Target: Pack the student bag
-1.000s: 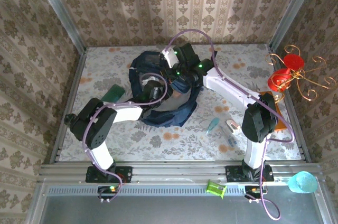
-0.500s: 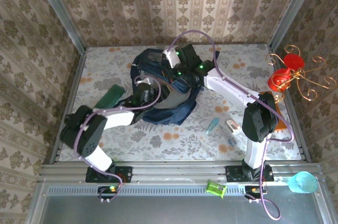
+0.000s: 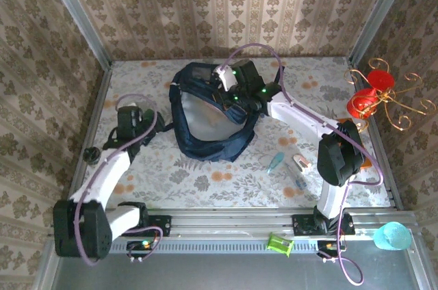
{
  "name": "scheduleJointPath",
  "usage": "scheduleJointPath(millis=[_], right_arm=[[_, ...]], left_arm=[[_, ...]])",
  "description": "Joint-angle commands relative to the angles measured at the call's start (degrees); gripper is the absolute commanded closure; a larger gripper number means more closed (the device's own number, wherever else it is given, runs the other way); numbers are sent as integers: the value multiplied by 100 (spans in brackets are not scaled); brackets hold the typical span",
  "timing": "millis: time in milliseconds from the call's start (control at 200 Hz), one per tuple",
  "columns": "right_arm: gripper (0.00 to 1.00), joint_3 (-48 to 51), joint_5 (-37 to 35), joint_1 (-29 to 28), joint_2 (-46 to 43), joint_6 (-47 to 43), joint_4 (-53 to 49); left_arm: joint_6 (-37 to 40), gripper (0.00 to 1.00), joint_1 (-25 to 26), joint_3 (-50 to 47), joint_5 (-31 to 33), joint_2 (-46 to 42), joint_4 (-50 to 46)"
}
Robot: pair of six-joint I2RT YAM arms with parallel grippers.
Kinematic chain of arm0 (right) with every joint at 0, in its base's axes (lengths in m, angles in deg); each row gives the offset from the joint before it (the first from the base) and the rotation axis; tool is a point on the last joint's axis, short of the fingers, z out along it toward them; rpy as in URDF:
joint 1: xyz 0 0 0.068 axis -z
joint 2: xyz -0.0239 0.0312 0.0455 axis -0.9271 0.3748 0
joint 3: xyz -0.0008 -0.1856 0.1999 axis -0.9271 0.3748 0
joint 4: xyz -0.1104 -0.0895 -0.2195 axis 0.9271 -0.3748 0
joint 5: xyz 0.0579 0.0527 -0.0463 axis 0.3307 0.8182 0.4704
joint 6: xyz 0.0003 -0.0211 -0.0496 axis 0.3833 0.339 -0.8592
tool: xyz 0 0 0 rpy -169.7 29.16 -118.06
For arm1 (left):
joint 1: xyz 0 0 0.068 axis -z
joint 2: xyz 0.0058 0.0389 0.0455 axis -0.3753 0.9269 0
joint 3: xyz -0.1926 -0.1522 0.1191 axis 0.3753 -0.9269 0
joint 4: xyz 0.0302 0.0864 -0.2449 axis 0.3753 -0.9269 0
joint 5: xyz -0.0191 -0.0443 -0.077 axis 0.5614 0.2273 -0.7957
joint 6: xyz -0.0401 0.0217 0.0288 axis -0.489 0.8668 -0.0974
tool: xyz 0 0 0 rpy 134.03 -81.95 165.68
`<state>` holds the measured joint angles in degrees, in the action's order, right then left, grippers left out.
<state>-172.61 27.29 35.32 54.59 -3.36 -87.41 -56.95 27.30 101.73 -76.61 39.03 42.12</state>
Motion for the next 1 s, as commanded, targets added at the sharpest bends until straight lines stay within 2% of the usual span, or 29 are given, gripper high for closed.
scheduleJointPath(millis=[0, 285, 415, 495, 610, 995], right_arm=[[100, 73, 98, 162, -167, 175, 285], [100, 240, 628, 373, -81, 500, 754], [100, 175, 657, 437, -7, 495, 735], [100, 155, 683, 463, 12, 497, 726], [100, 145, 734, 463, 43, 523, 761], [100, 99, 806, 471, 172, 584, 726]], left_arm=[[1181, 0, -278, 723, -47, 820, -625], [2145, 0, -220, 2170, 139, 2661, -1659], [2355, 0, -104, 2325, 280, 3039, -1720], [2328, 0, -112, 2479, 635, 3285, -1847], [2277, 0, -217, 2809, 798, 3648, -2061], [2126, 3, -772, 3690, -29, 4509, -2432]])
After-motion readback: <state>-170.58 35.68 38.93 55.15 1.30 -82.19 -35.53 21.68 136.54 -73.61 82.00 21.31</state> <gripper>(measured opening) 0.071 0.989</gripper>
